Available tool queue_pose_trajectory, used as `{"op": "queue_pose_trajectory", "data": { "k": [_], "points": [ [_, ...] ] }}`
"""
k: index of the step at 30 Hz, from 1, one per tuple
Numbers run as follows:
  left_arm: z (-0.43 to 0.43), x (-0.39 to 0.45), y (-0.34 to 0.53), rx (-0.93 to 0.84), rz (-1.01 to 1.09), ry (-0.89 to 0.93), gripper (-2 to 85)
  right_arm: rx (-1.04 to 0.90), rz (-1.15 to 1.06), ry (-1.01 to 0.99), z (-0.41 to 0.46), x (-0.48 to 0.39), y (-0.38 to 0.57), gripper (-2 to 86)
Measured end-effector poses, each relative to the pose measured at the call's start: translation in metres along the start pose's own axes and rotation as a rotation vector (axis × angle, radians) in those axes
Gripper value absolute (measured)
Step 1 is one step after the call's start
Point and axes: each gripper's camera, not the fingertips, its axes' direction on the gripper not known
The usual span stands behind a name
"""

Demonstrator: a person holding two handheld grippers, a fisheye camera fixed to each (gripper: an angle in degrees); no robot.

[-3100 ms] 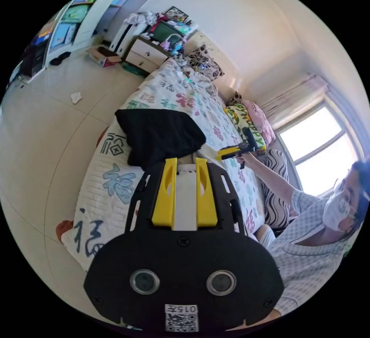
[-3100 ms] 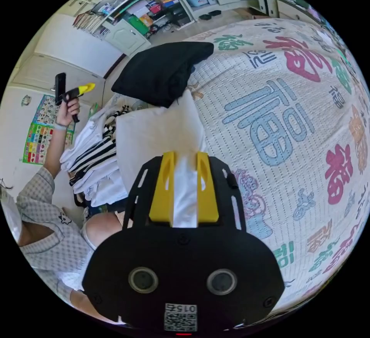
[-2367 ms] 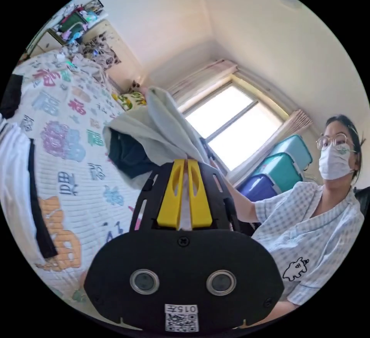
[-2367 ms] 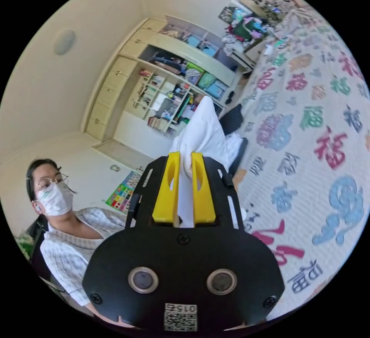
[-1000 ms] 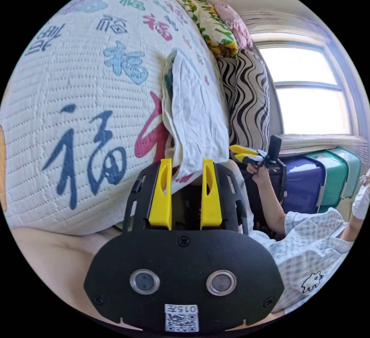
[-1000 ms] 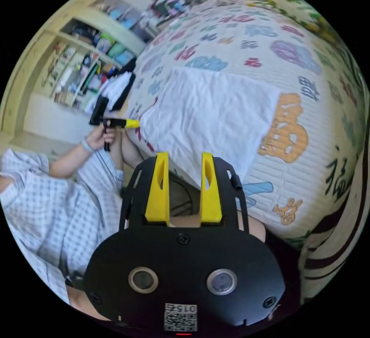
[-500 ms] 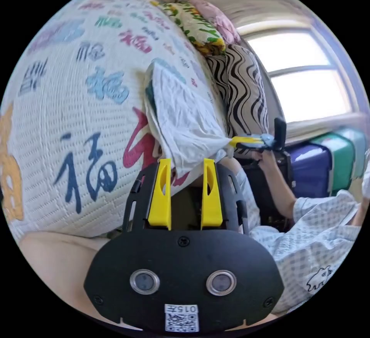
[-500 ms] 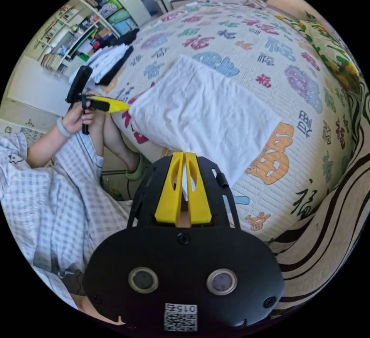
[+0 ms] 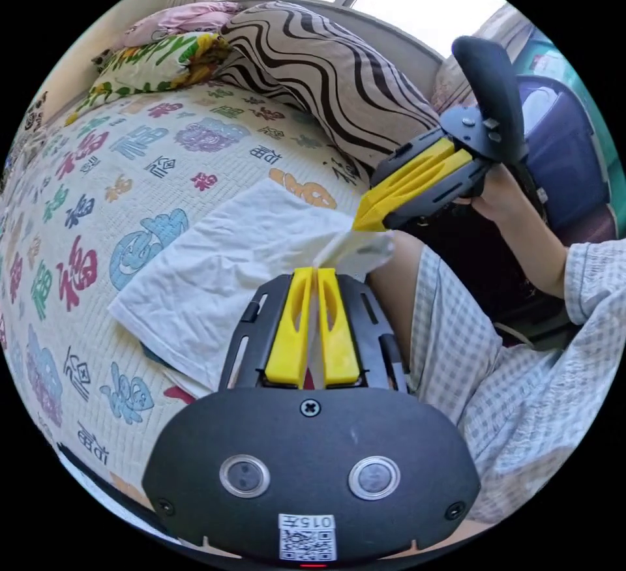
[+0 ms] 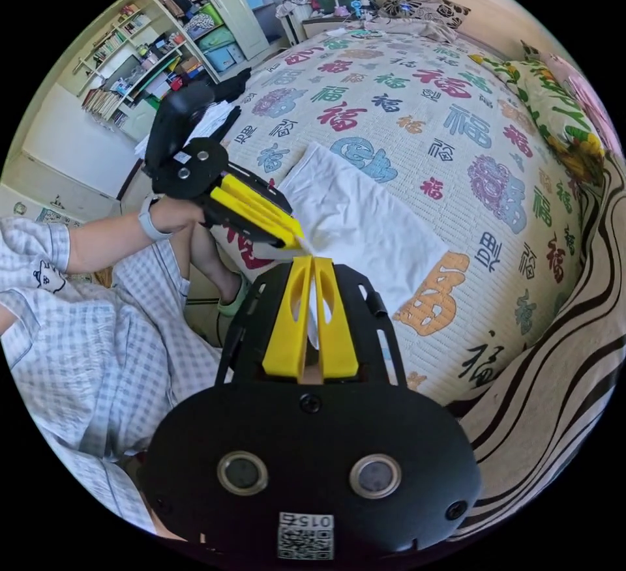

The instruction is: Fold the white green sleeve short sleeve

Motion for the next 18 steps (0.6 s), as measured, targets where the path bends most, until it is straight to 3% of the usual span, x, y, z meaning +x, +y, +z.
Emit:
{"op": "queue_pose_trajectory", "data": {
  "k": [8, 14, 18],
  "points": [
    [-0.052, -0.022, 0.014, 0.197, -0.149, 0.001, -0.8, 0.139, 0.415, -0.129, -0.005, 0.032, 0.099, 9.9],
    [-0.131, -0.072, 0.029, 0.403, -0.346, -0.007, -0.8, 0.08, 0.491, -0.159, 0.005, 0.039, 0.094, 11.3],
    [-0.167, -0.078, 0.033, 0.42, -0.332, -0.098, -0.9, 0.001, 0.542, -0.206, 0.025, 0.053, 0.073, 13.2]
  ]
}}
